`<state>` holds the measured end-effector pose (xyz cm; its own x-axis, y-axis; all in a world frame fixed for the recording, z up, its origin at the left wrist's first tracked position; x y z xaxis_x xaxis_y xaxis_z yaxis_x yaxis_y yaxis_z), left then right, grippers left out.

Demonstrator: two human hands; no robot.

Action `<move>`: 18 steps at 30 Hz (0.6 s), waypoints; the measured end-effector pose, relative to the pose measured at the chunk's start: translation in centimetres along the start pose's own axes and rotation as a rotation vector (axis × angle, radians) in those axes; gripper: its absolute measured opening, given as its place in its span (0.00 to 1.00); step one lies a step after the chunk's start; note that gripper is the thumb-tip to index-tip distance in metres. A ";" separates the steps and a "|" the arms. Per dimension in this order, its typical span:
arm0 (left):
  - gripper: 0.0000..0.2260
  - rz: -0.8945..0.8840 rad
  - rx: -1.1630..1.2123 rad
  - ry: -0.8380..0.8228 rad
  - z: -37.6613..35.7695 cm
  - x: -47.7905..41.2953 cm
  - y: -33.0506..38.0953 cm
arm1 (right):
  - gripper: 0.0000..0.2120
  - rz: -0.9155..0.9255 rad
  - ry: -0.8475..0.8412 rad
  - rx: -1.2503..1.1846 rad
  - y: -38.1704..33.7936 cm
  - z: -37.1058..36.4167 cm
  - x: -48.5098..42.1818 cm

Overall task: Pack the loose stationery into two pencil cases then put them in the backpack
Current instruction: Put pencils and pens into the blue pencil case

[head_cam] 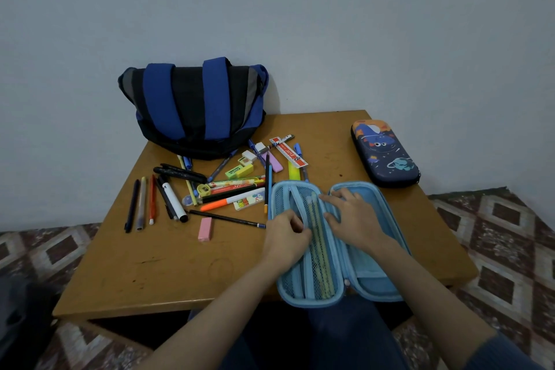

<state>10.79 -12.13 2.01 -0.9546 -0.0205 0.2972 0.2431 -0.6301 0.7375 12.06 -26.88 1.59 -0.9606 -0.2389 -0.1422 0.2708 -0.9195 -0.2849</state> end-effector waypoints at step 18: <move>0.05 0.010 0.027 0.221 9.5 -3.7 -1.8 | 0.21 0.001 0.001 0.006 -0.1 0.0 -0.1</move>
<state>15.54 -3.59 5.34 -0.9659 -0.1983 0.1666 0.2545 -0.6079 0.7521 12.13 -26.79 1.59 -0.9604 -0.2390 -0.1434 0.2710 -0.9212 -0.2792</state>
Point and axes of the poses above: each hand's wrist, its own x-axis away from the middle knuckle, its own z-axis out of the back of the hand, y = z × x, the point moved 9 cm from there along -x, towards the middle knuckle, and after that the axes turned 15 degrees about z, right-handed, at the moved point
